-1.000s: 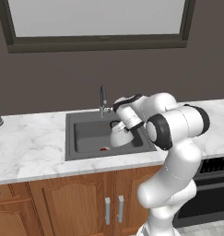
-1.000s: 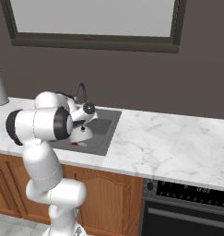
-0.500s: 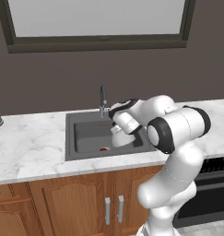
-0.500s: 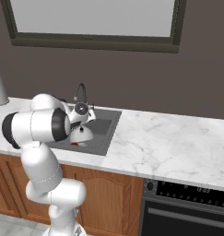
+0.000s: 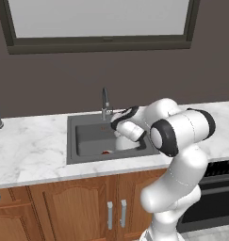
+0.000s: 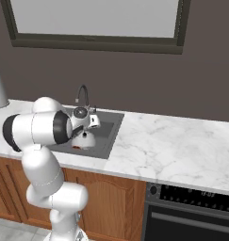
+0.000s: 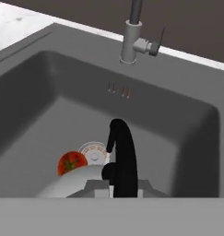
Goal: Open the cabinet, pick the kettle from the cabinet, and place it in the sink.
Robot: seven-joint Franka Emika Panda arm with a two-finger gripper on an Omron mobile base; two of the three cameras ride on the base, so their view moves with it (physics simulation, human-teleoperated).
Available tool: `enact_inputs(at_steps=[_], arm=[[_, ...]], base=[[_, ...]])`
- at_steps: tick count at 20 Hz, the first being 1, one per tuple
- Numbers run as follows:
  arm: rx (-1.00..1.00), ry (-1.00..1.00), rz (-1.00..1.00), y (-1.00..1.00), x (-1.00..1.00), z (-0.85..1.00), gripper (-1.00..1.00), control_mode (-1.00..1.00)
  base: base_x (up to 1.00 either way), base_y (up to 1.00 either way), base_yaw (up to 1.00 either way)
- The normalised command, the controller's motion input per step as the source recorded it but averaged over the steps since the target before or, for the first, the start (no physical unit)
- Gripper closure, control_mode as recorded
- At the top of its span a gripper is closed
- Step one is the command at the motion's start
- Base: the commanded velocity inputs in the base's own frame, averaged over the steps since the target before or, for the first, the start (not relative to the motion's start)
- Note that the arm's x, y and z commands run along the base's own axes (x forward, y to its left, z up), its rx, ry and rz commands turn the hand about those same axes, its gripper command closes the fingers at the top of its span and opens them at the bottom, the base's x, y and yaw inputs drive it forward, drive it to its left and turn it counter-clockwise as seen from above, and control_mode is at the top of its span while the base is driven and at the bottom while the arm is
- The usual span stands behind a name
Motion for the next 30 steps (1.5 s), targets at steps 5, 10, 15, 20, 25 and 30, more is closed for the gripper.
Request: enact_inputs(at_steps=[5,10,15,20,25,30], arm=[[0.00,0.12,-0.15,0.09,-0.15,-0.45,1.00,-1.00],[0.00,0.11,-0.15,0.17,-0.13,-0.39,1.00,-1.00],[0.00,0.07,-0.16,0.22,-0.21,-0.39,1.00,-1.00],[-0.02,0.04,-0.17,0.23,-0.28,-0.44,1.00,-1.00],[-0.01,0.03,-0.17,0.23,-0.28,-0.47,1.00,-1.00],[0.00,0.05,-0.16,0.22,-0.25,-0.48,1.00,-1.00]], base=[[0.00,0.00,0.00],[0.00,0.00,0.00],[0.00,0.00,0.00],[0.00,0.00,0.00],[0.00,0.00,0.00],[0.00,0.00,0.00]])
